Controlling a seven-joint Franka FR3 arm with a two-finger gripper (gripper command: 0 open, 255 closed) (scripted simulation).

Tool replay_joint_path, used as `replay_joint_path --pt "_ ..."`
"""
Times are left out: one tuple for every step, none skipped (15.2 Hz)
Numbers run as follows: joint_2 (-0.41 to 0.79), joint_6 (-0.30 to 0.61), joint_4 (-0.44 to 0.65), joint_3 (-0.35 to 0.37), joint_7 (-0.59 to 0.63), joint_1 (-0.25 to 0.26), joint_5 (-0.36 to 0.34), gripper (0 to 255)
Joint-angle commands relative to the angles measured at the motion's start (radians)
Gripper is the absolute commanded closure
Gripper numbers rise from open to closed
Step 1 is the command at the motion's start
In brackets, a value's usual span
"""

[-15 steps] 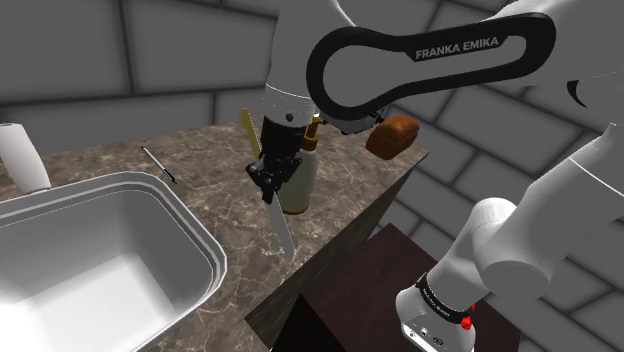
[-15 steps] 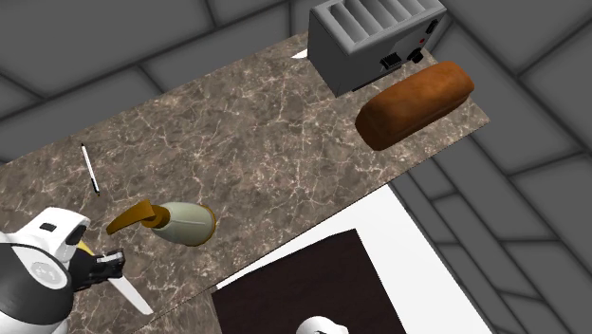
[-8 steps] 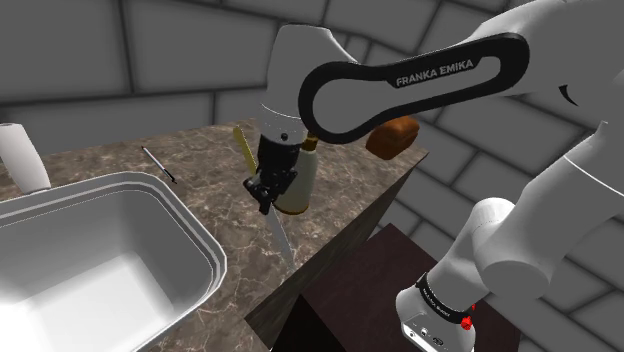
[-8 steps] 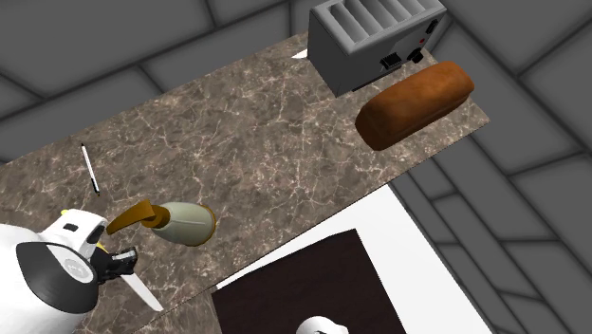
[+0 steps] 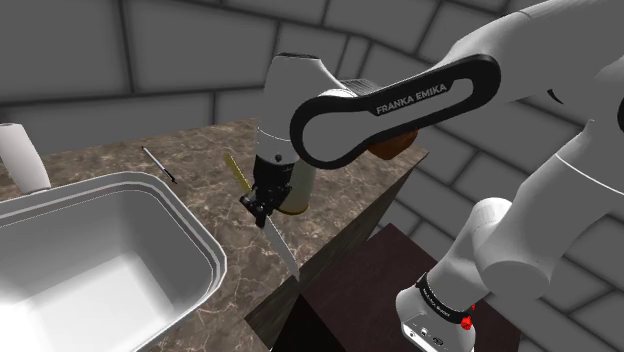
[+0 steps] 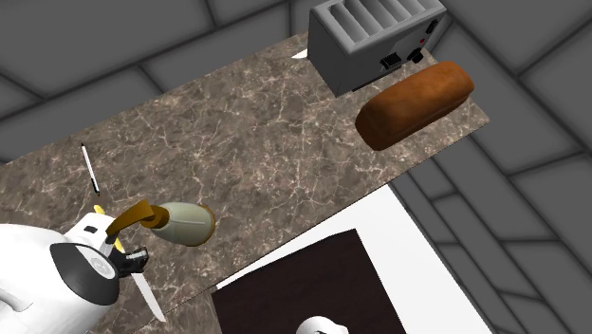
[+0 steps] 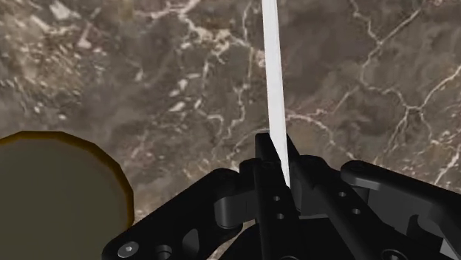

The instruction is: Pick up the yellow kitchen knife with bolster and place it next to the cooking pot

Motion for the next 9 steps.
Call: replay_joint_path --pt "0.015 0.026 -0.016 0.001 -0.001 0.001 -0.001 255" --pt "0.023 0.040 -0.021 0.002 0.000 0.001 -0.002 255" --pt "0.030 0.051 -0.025 0.002 0.000 0.001 -0.004 255" --pt "0.030 0.051 -0.025 0.002 0.000 0.001 -0.004 255" --pt "0.030 0.051 -0.025 0.002 0.000 0.001 -0.004 255" --pt "0.030 0.051 -0.025 0.002 0.000 0.001 -0.004 255" --pt "0.030 0.051 -0.025 0.002 0.000 0.001 -0.004 255" --pt "0.030 0.051 -0.025 0.002 0.000 0.002 -0.004 255" --pt "0.030 0.051 -0.025 0.002 0.000 0.002 -0.004 255"
